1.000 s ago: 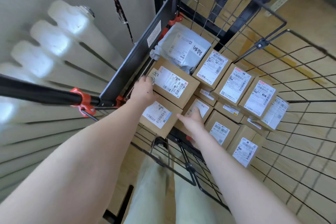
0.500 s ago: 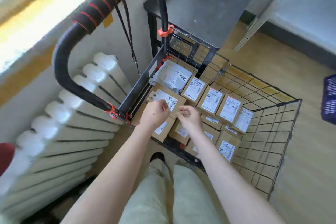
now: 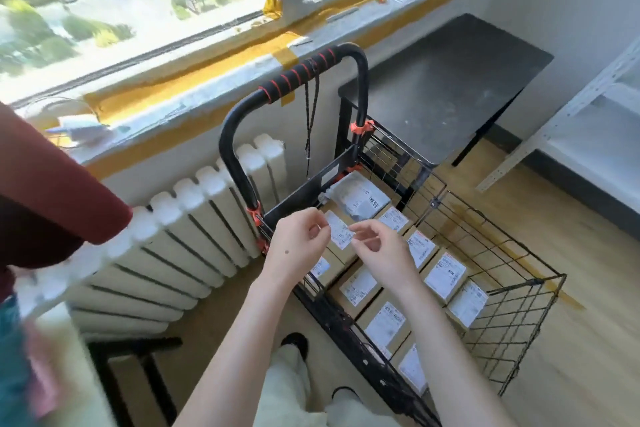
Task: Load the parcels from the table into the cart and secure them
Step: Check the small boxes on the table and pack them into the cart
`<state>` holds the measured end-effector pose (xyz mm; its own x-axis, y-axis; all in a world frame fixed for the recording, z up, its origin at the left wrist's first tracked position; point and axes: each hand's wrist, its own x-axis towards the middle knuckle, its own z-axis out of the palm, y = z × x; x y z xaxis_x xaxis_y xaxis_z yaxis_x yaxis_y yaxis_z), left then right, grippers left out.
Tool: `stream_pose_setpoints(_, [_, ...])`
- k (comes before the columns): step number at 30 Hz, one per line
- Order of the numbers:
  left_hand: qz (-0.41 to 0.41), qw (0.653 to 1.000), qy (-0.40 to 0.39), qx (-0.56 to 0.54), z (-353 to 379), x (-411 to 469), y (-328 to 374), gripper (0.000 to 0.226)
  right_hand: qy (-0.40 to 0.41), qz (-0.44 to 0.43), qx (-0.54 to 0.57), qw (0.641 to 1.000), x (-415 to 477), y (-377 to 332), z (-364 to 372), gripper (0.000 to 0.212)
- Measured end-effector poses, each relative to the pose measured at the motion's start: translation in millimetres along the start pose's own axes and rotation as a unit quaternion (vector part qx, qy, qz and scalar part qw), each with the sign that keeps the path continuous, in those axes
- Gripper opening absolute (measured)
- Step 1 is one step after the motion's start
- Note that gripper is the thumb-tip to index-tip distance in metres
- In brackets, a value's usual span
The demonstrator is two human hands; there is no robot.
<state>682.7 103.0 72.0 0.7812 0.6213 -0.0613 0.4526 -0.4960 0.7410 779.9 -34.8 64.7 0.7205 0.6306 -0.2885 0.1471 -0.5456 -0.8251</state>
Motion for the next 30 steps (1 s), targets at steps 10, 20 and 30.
stream_pose_setpoints(10, [-0.075,0.976,0.194,-0.063,-38.9,-107.5,46.3,0.009,-0.115,-0.226,-0.069,0.965,-59.5,-62.9,-19.0,0.018])
stream_pose_setpoints(20, [-0.109,0.938,0.329,-0.004,-94.6,-207.5,41.9,0.008,-0.219,-0.348,-0.075,0.909,-116.1,-108.1,31.8,0.016])
stream_pose_setpoints(30, [-0.178,0.885,0.431,-0.008,-146.2,-344.0,2.9,0.011,-0.312,-0.409,-0.098,0.852,-215.7,-148.9,123.5,0.017])
